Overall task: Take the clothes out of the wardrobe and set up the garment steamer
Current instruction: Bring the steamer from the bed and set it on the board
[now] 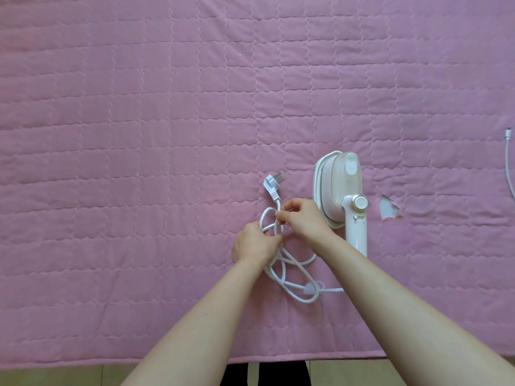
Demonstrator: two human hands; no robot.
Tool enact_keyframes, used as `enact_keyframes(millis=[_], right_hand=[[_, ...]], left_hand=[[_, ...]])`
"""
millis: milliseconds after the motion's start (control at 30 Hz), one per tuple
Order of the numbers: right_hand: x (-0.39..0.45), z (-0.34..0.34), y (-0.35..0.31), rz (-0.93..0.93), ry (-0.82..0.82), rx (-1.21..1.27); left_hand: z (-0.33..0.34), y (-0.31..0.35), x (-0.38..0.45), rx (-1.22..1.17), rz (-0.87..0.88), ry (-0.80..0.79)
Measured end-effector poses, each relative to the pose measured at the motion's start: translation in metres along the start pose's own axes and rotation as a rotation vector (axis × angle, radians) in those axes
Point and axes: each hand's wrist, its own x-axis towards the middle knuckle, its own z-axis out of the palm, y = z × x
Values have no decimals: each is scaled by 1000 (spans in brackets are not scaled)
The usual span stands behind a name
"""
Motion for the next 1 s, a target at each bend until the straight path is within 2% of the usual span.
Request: enact_keyframes(millis=[133,200,267,500,600,700,1000], right_hand=[[4,-2,10,7,7,-118],[4,-2,17,62,59,-277],[2,-1,21,111,97,-317],[-5,-9,39,71,96,-254],[-12,-11,40,63,110,-97],[-14,-6,38,26,95,12],[-29,-19,40,-46,-35,80]], left_hand=[[0,-2,4,63,24,-21],[0,-6,7,87,45,-42],[1,-11,10,47,54,-59],[-6,-23,10,-381,8,-157],[-9,-19,4,-491,2,-210],[-8,-17,0,-643,-94,-332],[-4,-15,-4,-635,-181,-485]])
